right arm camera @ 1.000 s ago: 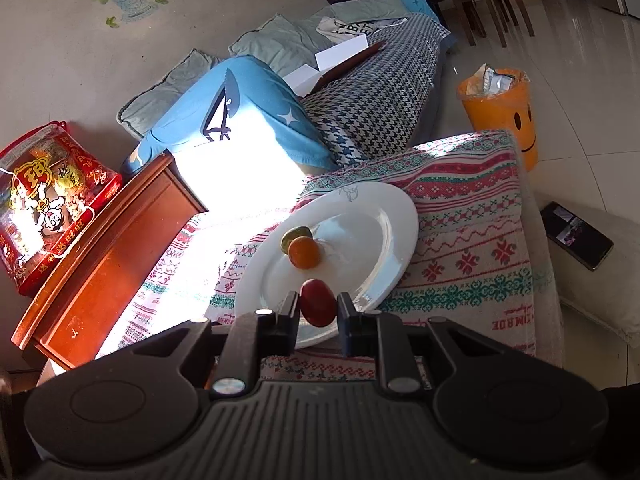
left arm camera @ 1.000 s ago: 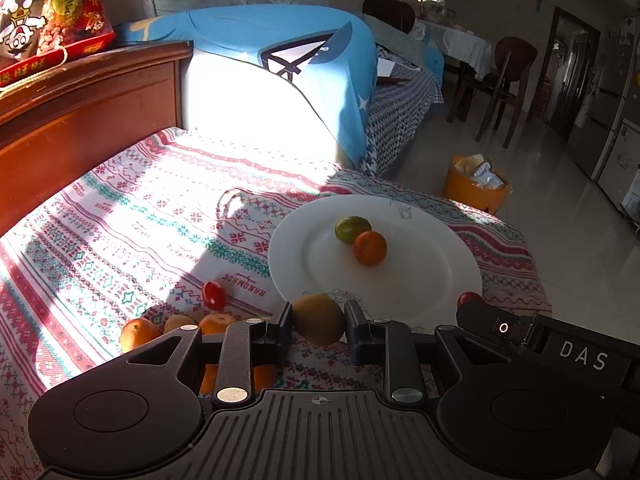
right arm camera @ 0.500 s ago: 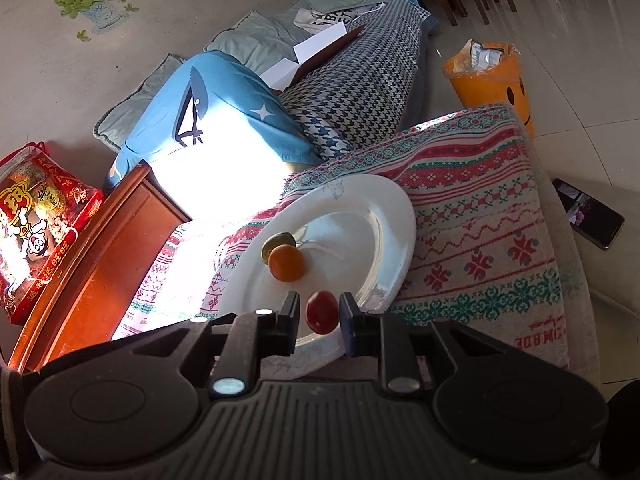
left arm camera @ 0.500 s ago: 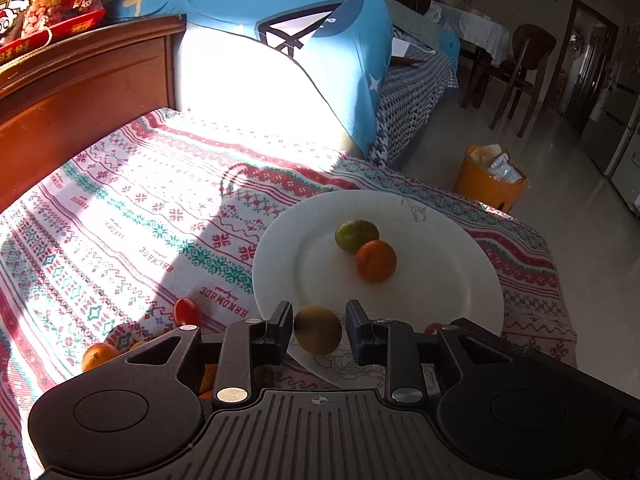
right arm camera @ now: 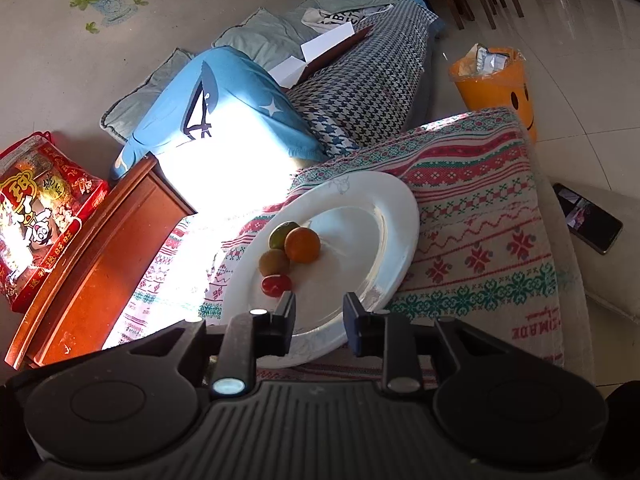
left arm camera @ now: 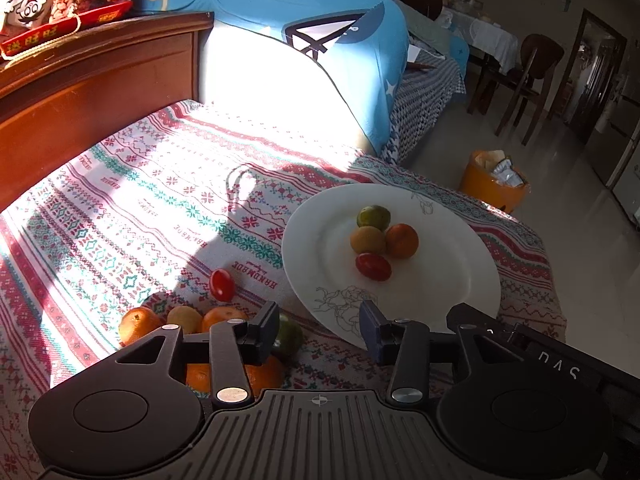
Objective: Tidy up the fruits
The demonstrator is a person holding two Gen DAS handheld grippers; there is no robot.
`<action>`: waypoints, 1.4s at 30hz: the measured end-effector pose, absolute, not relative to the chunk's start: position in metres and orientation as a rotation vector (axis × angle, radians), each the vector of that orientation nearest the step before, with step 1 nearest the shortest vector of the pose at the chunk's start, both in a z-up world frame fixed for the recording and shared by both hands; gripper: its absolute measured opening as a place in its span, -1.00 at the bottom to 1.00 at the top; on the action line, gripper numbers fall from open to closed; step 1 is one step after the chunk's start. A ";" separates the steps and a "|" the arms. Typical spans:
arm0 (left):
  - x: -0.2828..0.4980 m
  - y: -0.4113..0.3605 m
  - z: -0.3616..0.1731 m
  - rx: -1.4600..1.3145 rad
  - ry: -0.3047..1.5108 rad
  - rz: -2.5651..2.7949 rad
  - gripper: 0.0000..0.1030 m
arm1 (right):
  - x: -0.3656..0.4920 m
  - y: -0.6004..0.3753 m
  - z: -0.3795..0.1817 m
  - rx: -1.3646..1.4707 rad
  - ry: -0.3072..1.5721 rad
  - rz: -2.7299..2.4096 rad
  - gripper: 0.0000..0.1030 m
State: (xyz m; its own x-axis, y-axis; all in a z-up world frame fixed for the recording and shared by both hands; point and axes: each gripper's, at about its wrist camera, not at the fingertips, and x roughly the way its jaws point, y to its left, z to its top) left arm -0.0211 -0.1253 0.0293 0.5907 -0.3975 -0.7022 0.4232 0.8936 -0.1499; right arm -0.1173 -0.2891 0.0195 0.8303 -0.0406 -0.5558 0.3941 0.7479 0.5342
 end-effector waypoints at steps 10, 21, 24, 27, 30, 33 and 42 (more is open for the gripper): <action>-0.037 -0.093 0.032 0.042 0.817 -0.447 0.01 | -0.122 -0.265 0.021 0.579 0.610 -0.213 -0.44; -0.052 -0.052 0.027 0.042 0.824 -0.399 0.11 | -0.133 -0.237 0.014 0.501 0.702 -0.166 -0.37; -0.052 -0.045 0.027 0.034 0.820 -0.390 0.11 | -0.139 -0.229 0.011 0.473 0.726 -0.159 -0.36; -0.056 -0.043 0.028 0.035 0.816 -0.384 0.12 | -0.145 -0.223 0.012 0.452 0.735 -0.148 -0.36; -0.059 -0.042 0.028 0.050 0.809 -0.376 0.13 | -0.152 -0.218 0.013 0.428 0.745 -0.141 -0.36; -0.063 -0.041 0.027 0.068 0.808 -0.367 0.14 | -0.157 -0.212 0.014 0.400 0.752 -0.138 -0.36; -0.063 -0.034 0.026 0.080 0.826 -0.333 0.18 | -0.167 -0.200 0.016 0.341 0.769 -0.122 -0.34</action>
State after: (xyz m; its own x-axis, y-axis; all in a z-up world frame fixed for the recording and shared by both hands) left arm -0.0627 -0.0338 0.0258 0.6289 -0.2595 -0.7329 0.3215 0.9451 -0.0588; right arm -0.1674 -0.2002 0.0164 0.7145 0.0159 -0.6994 0.2308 0.9384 0.2571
